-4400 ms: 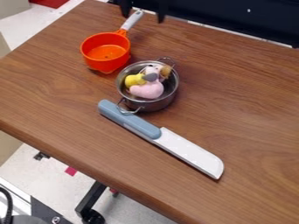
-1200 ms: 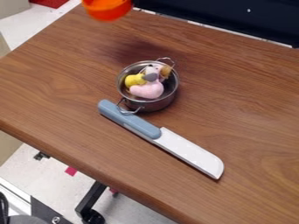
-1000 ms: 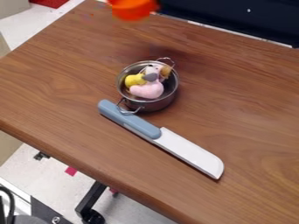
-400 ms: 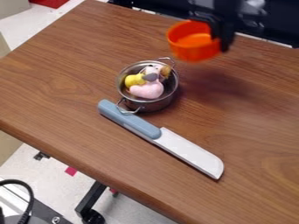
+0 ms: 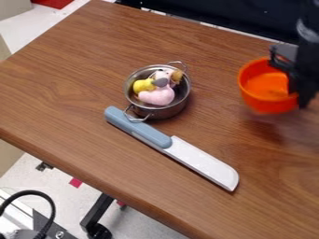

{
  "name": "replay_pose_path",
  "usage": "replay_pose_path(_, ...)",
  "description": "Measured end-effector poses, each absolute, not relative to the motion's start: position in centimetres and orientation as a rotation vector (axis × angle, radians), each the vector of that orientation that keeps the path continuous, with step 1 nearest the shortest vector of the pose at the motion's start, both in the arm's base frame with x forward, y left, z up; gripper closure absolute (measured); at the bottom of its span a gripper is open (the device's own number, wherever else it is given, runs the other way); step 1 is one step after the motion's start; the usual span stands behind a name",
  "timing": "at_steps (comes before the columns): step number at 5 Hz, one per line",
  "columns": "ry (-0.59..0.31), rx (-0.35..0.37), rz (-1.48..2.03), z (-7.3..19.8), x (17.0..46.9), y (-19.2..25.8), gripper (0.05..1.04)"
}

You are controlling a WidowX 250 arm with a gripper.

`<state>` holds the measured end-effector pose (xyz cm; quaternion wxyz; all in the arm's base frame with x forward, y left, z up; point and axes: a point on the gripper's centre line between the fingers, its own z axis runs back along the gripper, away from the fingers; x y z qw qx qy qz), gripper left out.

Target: Moved the orange pan to the right of the silver pan

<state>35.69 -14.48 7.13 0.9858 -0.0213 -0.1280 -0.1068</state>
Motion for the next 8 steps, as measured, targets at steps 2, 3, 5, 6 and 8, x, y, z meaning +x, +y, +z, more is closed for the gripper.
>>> replay_pose_path(2, -0.314, 0.030, -0.515, 3.6, 32.7, -16.8, 1.027)
replay_pose_path(3, -0.319, 0.077, -0.561, 3.4, 32.4, -16.7, 1.027)
replay_pose_path(5, -0.222, 0.089, -0.632, 3.0, 31.8, -15.0, 1.027)
replay_pose_path(6, -0.177, 0.079, -0.659, 3.0, 31.7, -13.9, 1.012)
replay_pose_path(8, -0.114, 0.088, -0.654, 3.2, 31.7, -12.1, 0.735)
